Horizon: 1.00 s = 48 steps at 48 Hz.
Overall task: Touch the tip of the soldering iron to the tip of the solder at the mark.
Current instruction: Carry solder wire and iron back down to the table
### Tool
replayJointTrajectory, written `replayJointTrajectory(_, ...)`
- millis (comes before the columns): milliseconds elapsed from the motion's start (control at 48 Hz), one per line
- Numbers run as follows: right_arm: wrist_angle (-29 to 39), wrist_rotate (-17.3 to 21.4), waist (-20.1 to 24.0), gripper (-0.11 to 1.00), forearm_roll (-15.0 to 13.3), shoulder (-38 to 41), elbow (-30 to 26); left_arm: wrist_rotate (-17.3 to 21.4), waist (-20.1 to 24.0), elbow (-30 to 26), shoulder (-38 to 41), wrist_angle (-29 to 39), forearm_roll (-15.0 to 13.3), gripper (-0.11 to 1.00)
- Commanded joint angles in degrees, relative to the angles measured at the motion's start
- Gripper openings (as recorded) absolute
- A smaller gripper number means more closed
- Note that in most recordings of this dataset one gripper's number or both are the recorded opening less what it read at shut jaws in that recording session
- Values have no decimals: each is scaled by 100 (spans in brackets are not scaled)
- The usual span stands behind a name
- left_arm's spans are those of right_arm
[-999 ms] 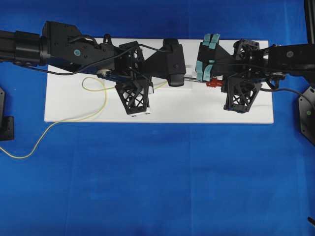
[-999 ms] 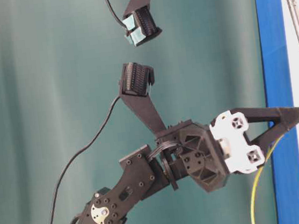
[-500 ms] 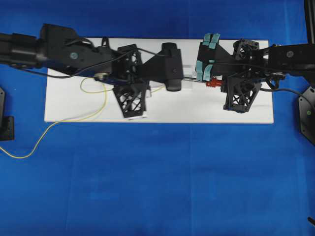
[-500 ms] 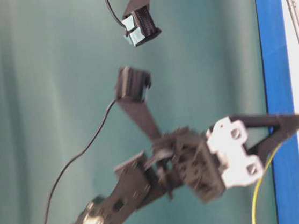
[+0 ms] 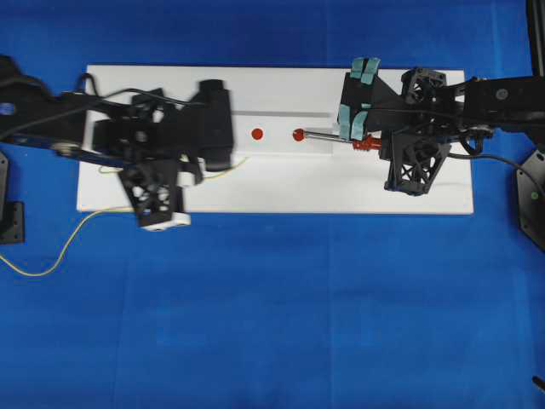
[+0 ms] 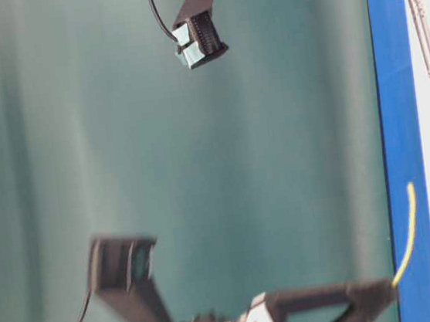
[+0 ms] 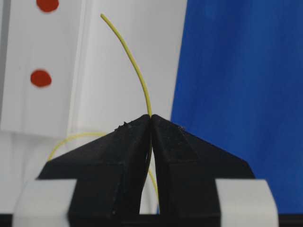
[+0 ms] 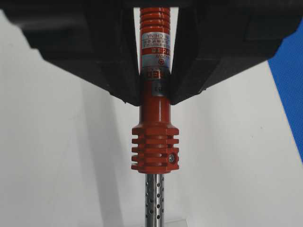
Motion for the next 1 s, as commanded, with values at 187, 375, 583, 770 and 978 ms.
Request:
replayJointTrajectory(187, -62, 0, 18, 7, 0, -62, -132, -343, -123, 773, -1046, -492, 0, 2)
replayJointTrajectory(375, -176, 0, 18, 7, 0, -62, -132, -536, -185, 1090, -1310, -686, 0, 2)
replayJointTrajectory(583, -176, 35, 18, 7, 0, -299, -141, -536, -229, 1125, -1310, -773, -9, 2)
replayJointTrajectory(770, -237, 193, 35, 7, 0, -1160, 105, -536, -325, 1143, -1318, -817, 0, 2)
replayJointTrajectory(978, -809, 527, 70, 7, 0, -2109, 765, -545, -396, 1213, -1354, -967, -9, 2)
